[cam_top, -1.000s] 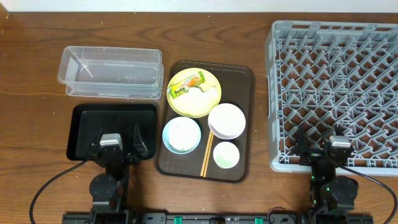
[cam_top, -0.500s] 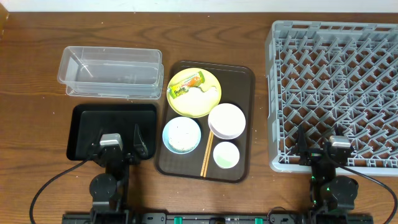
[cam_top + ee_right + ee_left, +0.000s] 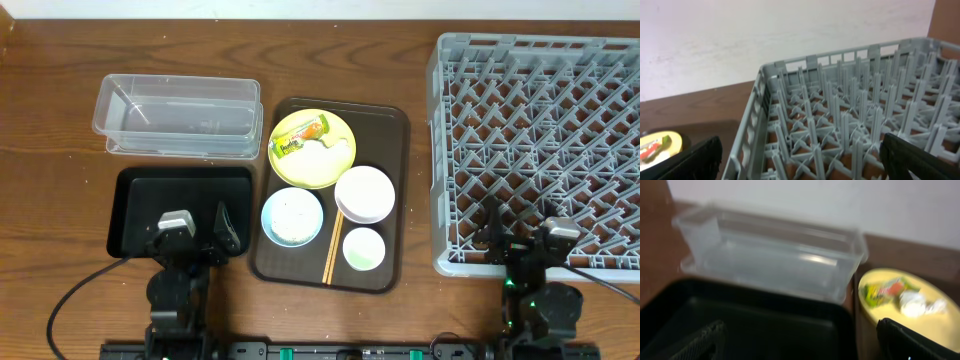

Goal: Sort waste into correct bins and load items into the dishwasher rack

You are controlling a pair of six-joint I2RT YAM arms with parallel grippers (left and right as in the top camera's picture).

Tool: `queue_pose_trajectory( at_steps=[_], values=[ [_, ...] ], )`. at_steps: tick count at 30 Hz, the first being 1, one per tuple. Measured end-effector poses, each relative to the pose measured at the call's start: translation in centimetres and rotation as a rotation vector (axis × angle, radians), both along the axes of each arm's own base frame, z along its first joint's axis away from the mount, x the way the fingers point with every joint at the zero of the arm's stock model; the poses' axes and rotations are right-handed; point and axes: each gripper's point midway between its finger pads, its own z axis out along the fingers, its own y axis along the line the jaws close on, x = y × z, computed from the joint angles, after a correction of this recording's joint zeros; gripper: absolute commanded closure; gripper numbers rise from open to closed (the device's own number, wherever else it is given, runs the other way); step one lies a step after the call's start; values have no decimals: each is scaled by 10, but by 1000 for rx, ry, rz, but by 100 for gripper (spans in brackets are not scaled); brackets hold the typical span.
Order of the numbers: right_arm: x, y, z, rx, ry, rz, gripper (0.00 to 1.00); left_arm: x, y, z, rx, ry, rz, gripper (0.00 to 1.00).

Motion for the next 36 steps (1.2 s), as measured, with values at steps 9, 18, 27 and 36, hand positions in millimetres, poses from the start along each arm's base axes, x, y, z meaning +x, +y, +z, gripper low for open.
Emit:
queue_pose_trajectory(
  at_steps=[9, 18, 27, 36],
  values=[
    [25, -3, 20, -8, 203, -8, 1, 9, 0, 9, -12, 230, 8, 2],
    [57, -1, 9, 2, 587, 17, 1, 22, -18, 19, -63, 574, -84, 2],
    [66, 1, -17, 17, 787, 32, 1, 9, -38, 15, -146, 826, -172, 2],
    [69, 7, -16, 31, 777, 61, 1, 22, -42, 24, -162, 763, -189, 2]
  ],
)
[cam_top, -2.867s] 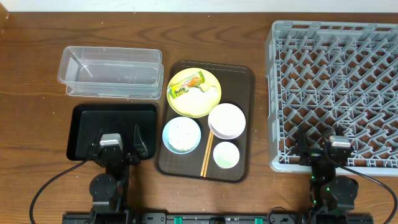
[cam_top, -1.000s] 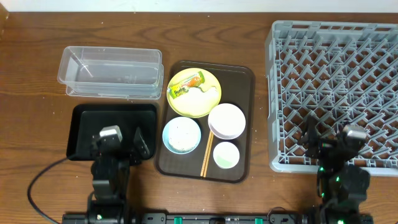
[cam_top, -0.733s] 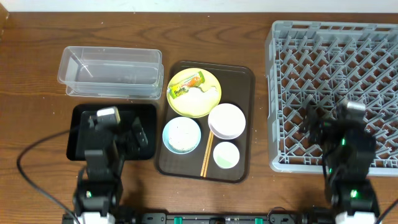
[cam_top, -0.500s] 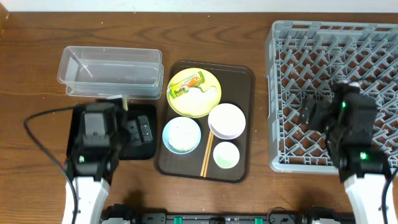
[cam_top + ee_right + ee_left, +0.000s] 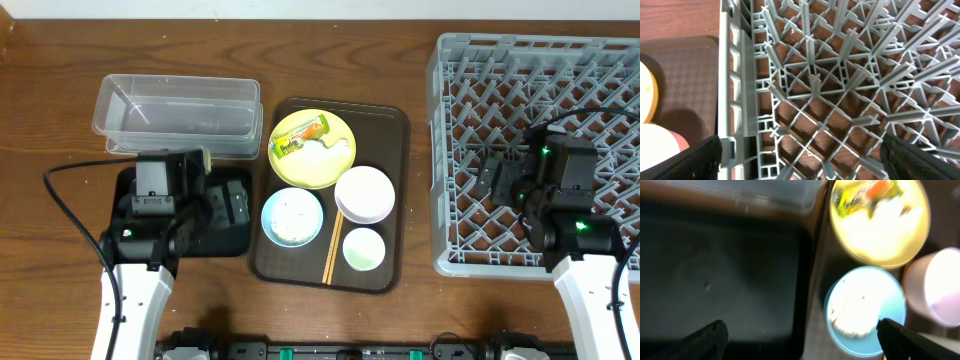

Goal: Sort waste into correct bins and load items into the dishwasher rack
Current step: 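Raise the left gripper and move it toward the yellow plate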

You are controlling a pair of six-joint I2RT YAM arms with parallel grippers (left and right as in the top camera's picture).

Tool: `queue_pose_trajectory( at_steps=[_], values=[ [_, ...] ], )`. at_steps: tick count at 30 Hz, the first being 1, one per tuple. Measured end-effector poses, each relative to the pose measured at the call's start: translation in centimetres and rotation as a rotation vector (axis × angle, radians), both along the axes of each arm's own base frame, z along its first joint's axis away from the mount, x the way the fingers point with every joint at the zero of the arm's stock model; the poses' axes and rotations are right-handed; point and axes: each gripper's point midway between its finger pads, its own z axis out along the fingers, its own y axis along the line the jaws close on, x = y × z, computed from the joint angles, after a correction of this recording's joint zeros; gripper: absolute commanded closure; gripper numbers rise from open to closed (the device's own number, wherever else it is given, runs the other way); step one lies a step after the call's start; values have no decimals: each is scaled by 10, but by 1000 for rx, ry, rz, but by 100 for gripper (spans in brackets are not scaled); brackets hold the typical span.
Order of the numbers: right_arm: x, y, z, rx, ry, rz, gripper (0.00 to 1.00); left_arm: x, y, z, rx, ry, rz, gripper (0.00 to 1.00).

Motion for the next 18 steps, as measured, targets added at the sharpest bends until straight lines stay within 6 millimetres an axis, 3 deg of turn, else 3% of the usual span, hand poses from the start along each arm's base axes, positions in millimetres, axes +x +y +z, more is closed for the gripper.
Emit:
queue_pose_trajectory(
  at_steps=[6, 11, 18],
  values=[
    [3, 1, 3, 6, -17, 6, 1, 28, -5, 18, -63, -118, 37, 1],
    [4, 2, 4, 8, -24, 7, 1, 50, -14, 21, -87, -115, 30, 4],
    [6, 2, 5, 7, -32, 7, 1, 100, -51, 31, -97, -109, -63, 4]
  ],
)
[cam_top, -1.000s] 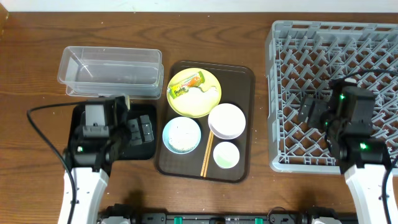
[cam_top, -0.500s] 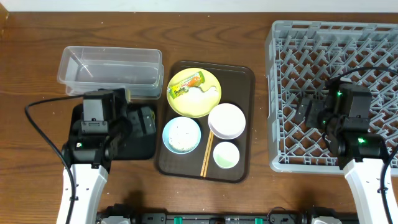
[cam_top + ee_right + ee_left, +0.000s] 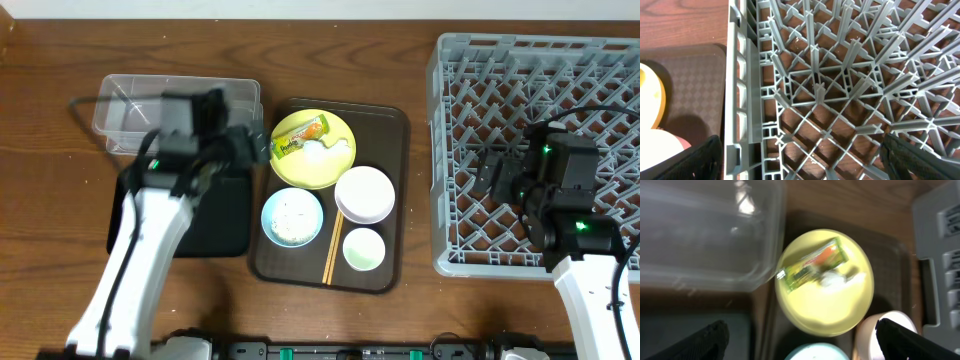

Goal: Sort waste into correct bins and load items into the dishwasher rack
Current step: 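Raise the left gripper and move it toward the yellow plate, then grasp the white tissue on the yellow plate with the left gripper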

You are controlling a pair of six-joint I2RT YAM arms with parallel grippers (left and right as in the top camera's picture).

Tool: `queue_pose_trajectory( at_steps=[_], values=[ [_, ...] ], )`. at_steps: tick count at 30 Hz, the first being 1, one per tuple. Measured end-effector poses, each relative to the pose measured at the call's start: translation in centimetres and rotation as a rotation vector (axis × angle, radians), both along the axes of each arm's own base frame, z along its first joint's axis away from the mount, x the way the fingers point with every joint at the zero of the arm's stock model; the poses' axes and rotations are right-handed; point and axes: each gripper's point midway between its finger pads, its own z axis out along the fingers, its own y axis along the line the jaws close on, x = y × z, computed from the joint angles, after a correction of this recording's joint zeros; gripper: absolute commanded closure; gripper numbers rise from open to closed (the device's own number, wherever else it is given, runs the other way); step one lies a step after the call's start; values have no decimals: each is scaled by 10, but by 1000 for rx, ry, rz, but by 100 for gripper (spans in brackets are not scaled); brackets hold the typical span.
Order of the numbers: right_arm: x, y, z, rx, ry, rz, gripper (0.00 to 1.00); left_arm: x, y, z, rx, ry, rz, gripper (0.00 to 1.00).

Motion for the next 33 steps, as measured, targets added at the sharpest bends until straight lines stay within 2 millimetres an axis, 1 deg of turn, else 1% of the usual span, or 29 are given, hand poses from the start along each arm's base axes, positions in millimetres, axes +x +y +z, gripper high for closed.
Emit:
queue_pose_trajectory(
  at_steps=[4, 5, 7, 8, 10, 11, 13, 17, 20, 21, 24, 27, 28, 31, 33],
  values=[
    [0, 1, 0, 2, 0, 2, 1, 23, -34, -12, -1, -7, -77, 4],
    [0, 1, 0, 3, 0, 3, 1, 26, -45, -21, 0, 3, -102, 4],
    [0, 1, 0, 5, -1, 5, 1, 29, -60, -36, 6, 22, -138, 4],
    [0, 1, 0, 6, 0, 5, 1, 30, -69, -47, 15, 38, -157, 4],
    [0, 1, 0, 6, 0, 5, 1, 29, -80, -67, 38, 74, -179, 4],
    [0, 1, 0, 6, 0, 5, 1, 28, -86, -80, 53, 97, -192, 4],
    [0, 1, 0, 6, 0, 6, 1, 29, -94, -96, 71, 116, -205, 4],
    [0, 1, 0, 6, 0, 6, 1, 36, -103, -124, 90, 130, -218, 8],
    [0, 2, 0, 8, 0, 8, 1, 40, -104, -141, 101, 143, -217, 9],
    [0, 2, 0, 8, -1, 8, 1, 40, -104, -144, 103, 148, -217, 11],
    [0, 2, 0, 8, -1, 8, 1, 42, -103, -157, 113, 162, -215, 13],
    [0, 2, 0, 8, -1, 8, 1, 42, -103, -165, 118, 173, -215, 14],
    [0, 2, 0, 8, 0, 8, 1, 43, -103, -165, 119, 168, -213, 14],
    [0, 2, 0, 8, 2, 8, 1, 46, -104, -163, 115, 154, -213, 18],
    [-1, 2, -1, 9, 5, 8, 1, 48, -105, -162, 111, 143, -211, 23]
  ],
)
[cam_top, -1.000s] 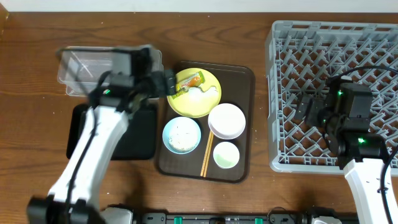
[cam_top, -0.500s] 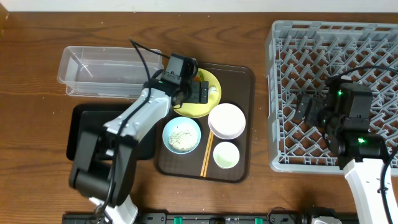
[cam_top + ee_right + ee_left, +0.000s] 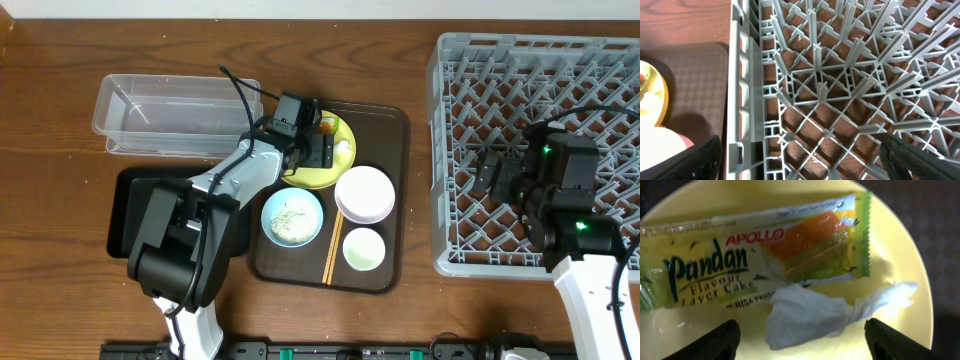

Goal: Sort waste into correct bins and load items into the dishwasher rack
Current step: 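Grasp the white tissue on the yellow plate with the left gripper, then carry the tissue left and drop it into the clear bin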

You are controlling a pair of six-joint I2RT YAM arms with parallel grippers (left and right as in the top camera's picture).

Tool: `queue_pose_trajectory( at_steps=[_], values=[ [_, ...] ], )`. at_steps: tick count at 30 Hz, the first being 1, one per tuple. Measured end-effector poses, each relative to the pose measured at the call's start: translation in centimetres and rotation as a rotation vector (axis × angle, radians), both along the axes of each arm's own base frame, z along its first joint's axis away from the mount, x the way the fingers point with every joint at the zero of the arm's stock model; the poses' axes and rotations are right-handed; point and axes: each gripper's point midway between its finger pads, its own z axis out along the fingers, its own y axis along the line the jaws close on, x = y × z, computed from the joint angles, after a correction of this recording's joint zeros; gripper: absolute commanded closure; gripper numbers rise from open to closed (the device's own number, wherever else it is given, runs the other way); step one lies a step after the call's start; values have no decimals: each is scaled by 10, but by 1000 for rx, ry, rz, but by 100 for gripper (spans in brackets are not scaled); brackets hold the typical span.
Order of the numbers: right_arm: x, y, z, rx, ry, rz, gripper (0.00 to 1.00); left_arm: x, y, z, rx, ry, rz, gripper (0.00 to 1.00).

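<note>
A yellow plate (image 3: 310, 181) on the brown tray (image 3: 390, 130) carries a green Pandan cake wrapper (image 3: 765, 265) and a crumpled white tissue (image 3: 810, 316). My left gripper (image 3: 801, 345) hangs low over them, open, its fingertips either side of the tissue and touching nothing. In the overhead view the left gripper (image 3: 306, 142) covers most of the plate. My right gripper (image 3: 802, 167) is open above the left part of the grey dishwasher rack (image 3: 540, 90), holding nothing.
On the tray also sit a blue bowl (image 3: 292, 217) with crumbs, a white bowl (image 3: 364, 193), a small green-lined cup (image 3: 363, 249) and chopsticks (image 3: 331, 248). A clear bin (image 3: 175, 110) and a black bin (image 3: 135, 215) stand left of the tray.
My left gripper was high by the clear bin's right end with the whole plate in view. Now it is low over the plate, close to wrapper and tissue. The right arm has barely shifted.
Both arms first sat folded at the front edge, left by the black bin, right by the rack. Then both were raised, left over the black bin, right over the rack. The left then stood beside the plate and is now low over it, open.
</note>
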Motion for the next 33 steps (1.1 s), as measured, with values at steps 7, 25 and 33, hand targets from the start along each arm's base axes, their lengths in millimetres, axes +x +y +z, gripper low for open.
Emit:
queue_pose_trajectory(
  at_steps=[7, 25, 33],
  values=[
    [-1, 0, -1, 0, 3, 0, 1, 3, -1, 2, -5, -17, -2, 30],
    [-1, 0, -1, 2, 3, 2, 1, 12, -5, 2, -20, -52, 0, 52],
    [-1, 0, -1, 2, 3, 2, 1, 8, -4, -5, -11, -27, -2, 81]
  ],
)
